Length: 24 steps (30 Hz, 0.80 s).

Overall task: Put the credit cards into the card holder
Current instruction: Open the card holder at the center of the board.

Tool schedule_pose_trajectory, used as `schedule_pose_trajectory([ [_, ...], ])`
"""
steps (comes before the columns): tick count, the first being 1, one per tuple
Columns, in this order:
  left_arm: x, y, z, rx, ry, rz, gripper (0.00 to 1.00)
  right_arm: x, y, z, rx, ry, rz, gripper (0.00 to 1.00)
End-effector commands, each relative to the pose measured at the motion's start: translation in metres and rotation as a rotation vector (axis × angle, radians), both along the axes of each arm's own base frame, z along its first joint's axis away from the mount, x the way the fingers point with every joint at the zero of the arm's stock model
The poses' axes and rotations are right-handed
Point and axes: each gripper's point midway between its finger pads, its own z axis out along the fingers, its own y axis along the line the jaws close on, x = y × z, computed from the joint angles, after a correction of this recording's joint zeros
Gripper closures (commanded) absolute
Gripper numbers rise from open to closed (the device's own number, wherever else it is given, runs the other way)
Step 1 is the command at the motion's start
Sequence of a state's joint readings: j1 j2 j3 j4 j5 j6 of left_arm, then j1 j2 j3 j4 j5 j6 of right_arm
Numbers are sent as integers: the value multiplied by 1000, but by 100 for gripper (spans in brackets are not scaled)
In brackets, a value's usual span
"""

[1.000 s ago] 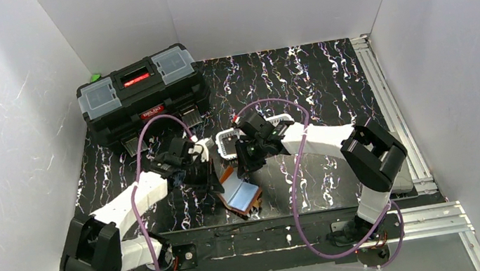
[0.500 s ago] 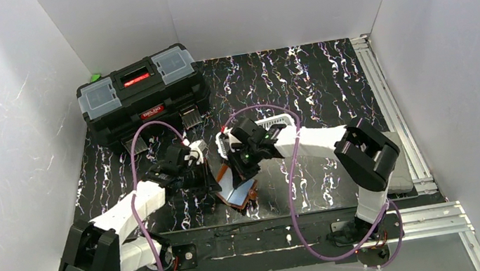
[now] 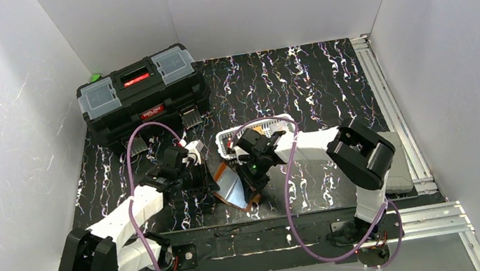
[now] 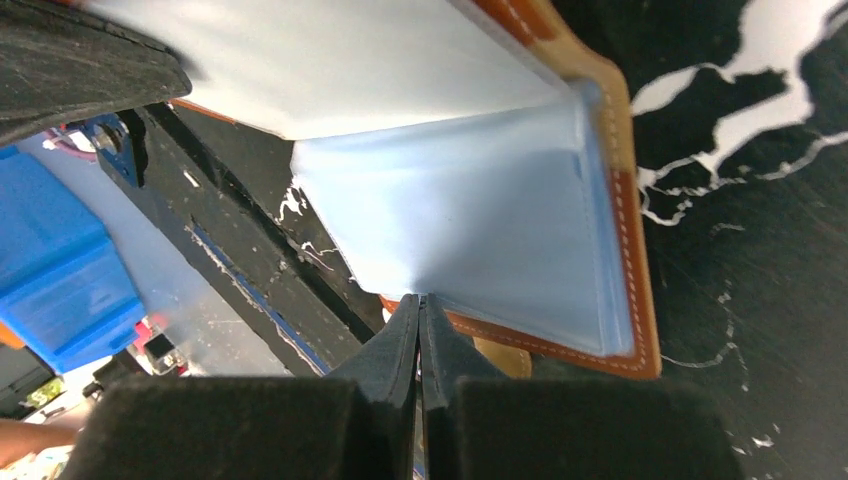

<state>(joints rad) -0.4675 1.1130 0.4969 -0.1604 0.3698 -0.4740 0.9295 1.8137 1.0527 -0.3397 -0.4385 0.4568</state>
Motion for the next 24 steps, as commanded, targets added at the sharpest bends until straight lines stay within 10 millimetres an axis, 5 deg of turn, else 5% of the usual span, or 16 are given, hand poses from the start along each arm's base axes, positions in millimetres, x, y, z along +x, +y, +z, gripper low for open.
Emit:
schedule_pose_trajectory([
  [1, 1, 15, -4, 67, -30, 22, 82, 2, 6, -8, -11, -5, 30, 96],
  [5, 1, 23, -9, 110, -40, 39, 57, 6, 11, -1, -1, -22, 40, 96],
  [12, 3, 27, -12, 138, -55, 30, 57, 19, 25, 31, 38, -71, 67, 96],
  [17, -6, 23, -11, 106, -35, 13, 67, 33, 41, 45, 77, -94, 60, 96],
  [24, -15, 19, -6, 76, -40, -6, 76, 38, 59, 35, 87, -57, 59, 97],
])
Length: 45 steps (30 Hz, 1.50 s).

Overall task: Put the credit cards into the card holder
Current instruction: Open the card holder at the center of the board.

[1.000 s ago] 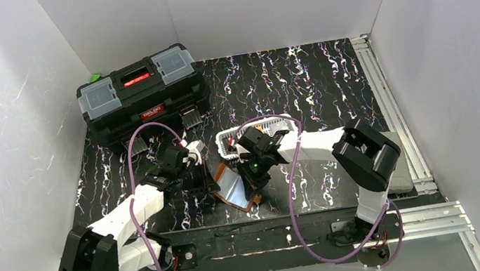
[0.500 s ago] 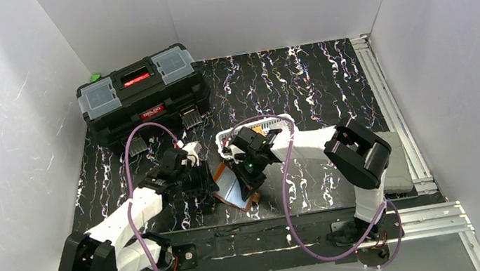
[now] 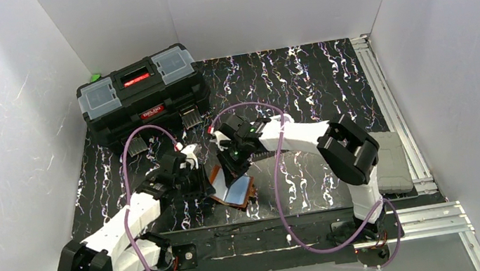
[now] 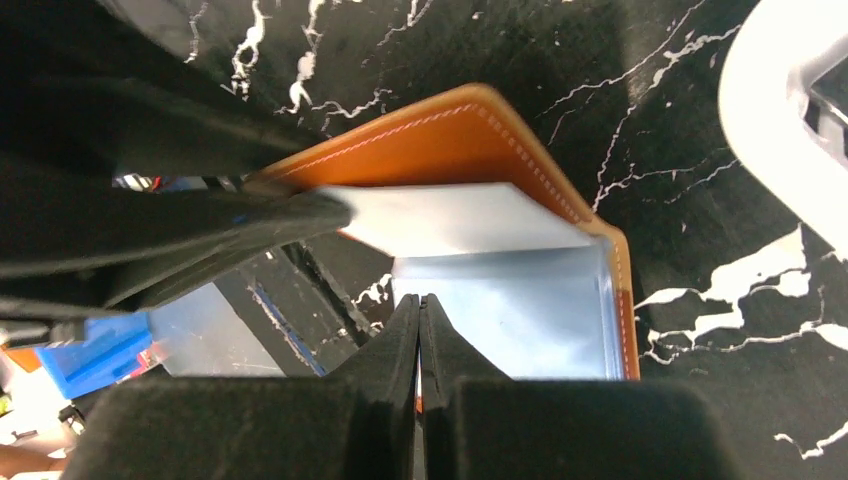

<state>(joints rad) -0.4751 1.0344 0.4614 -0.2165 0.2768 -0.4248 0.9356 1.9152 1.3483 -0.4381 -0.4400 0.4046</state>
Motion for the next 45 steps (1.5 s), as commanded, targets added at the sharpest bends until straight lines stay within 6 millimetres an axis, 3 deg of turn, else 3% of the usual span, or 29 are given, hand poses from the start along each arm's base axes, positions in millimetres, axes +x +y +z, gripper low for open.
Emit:
schedule_pose_trajectory([
  [1, -10, -1, 2, -17, 7, -17, 76, -2, 4, -11, -8, 36, 15, 97],
  [10, -3, -4, 7, -9, -62, -64, 76, -19, -18, -48, -75, 61, 2, 96],
  [16, 9, -8, 25, -8, -169, -103, 76, -21, -28, -68, -129, 61, -7, 96],
  [19, 8, -7, 22, -6, -164, -97, 76, -19, -26, -61, -111, 43, -1, 96],
  [26, -4, -7, 1, -13, -64, -68, 68, 2, 11, -6, 64, -36, -8, 96],
  [28, -3, -9, 3, -27, -65, -72, 65, 3, 18, -7, 82, -24, -5, 96],
  [34, -4, -11, 18, -56, -108, -88, 61, 0, 20, -35, 49, 30, 6, 97],
  [38, -5, -13, 31, -78, -156, -117, 41, 2, 21, -44, 34, 32, -7, 97],
  [40, -3, -18, 45, -101, -193, -147, 12, 2, 19, -50, 17, 42, -14, 97],
  [41, -2, -20, 53, -111, -214, -165, 3, 0, 19, -53, 7, 47, -15, 97],
  [45, -1, -32, 98, -163, -335, -295, 2, -3, 13, -62, -33, 51, -15, 97],
])
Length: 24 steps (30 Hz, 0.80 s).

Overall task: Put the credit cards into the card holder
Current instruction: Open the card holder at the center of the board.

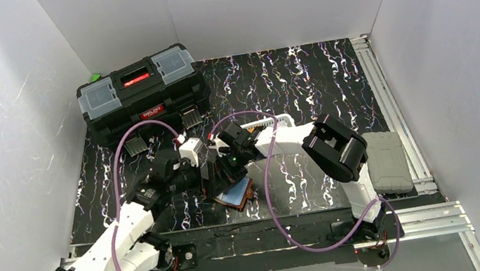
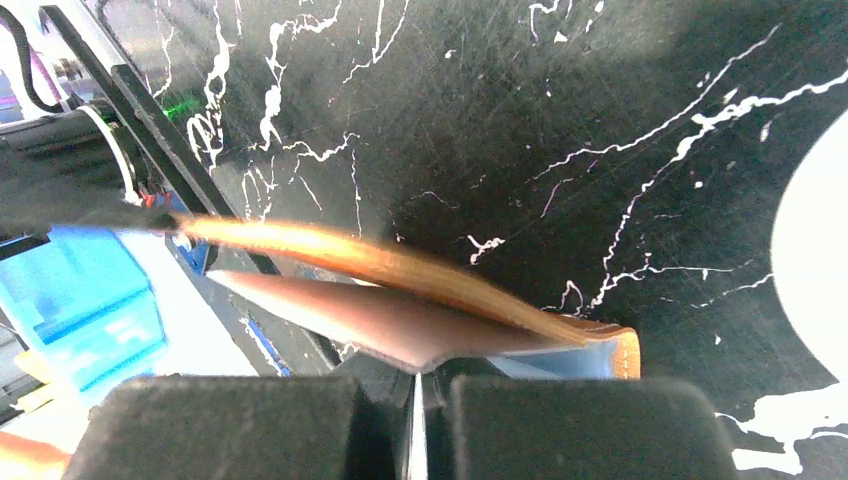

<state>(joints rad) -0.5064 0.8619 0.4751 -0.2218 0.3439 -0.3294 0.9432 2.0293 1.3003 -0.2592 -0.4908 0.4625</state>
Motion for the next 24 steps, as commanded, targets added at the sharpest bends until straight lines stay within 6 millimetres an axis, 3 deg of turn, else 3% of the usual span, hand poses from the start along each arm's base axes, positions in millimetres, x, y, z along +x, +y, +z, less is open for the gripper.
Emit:
schedule_pose_trajectory([
  [1, 0, -20, 65, -84, -199, -205, 2, -2, -4, -20, -69, -15, 5, 97],
  [3, -7, -29, 86, -115, -342, -366, 2, -5, -5, -22, -77, -18, 17, 97],
  [5, -16, -33, 92, -94, -533, -575, 2, -11, -5, -24, -83, -19, 36, 97],
  [8, -27, -33, 76, -28, -696, -839, 2, -19, -7, -30, -101, -9, 66, 97],
  [11, -39, -31, 53, 8, -749, -1062, 2, -24, -9, -30, -101, -9, 85, 97],
  [16, -32, -31, 25, 64, -842, -1218, 6, -25, -14, -32, -106, -18, 101, 98],
  [24, -34, -25, -6, 94, -776, -1320, 35, -24, -18, -30, -78, -23, 85, 99],
])
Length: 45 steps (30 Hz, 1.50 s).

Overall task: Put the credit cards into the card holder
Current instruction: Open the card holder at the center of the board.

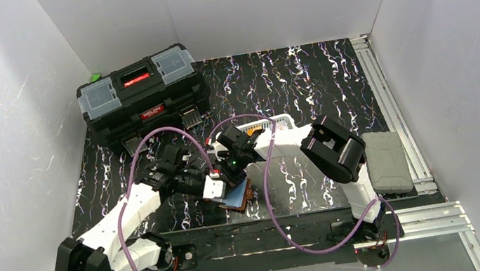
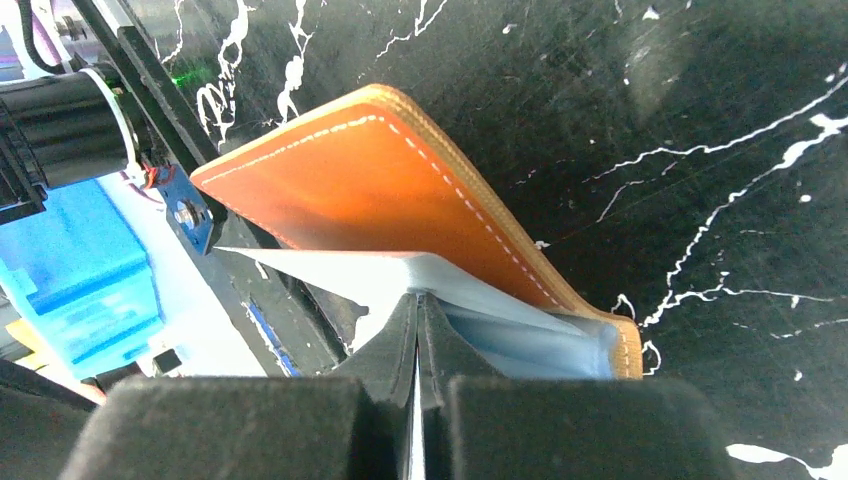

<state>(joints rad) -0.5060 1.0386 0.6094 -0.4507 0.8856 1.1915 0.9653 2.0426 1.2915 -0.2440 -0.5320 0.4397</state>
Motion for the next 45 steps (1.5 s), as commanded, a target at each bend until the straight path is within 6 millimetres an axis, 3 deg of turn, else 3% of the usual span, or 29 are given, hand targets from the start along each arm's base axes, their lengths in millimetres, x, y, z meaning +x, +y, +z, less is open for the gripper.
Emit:
schedule_pose_trajectory([
  [1, -7, 6, -23, 62, -2, -84, 40, -9, -23, -26, -91, -41, 24, 99],
  [5, -3, 11, -32, 106, -8, -77, 67, -6, -25, -20, -54, -26, 5, 99],
  [9, -2, 19, -38, 149, -56, -94, 78, -4, -28, -17, -38, -18, 0, 99],
  [16, 13, 25, -49, 148, -202, -66, 77, -6, -27, -15, -24, -7, 5, 99],
  [20, 21, 28, -70, 194, -230, -70, 90, -7, -26, -12, -1, 6, 3, 99],
  [23, 25, 32, -83, 246, -222, -72, 92, -6, -25, -1, 58, 46, -16, 99],
  [29, 11, 40, -90, 277, -202, -101, 93, 2, -38, 16, 129, 73, -60, 99],
  [35, -4, 43, -96, 306, -182, -141, 95, -11, -54, 15, 150, 132, -63, 98],
  [45, -6, 44, -97, 334, -161, -141, 98, -24, -73, 7, 99, 156, -67, 98],
])
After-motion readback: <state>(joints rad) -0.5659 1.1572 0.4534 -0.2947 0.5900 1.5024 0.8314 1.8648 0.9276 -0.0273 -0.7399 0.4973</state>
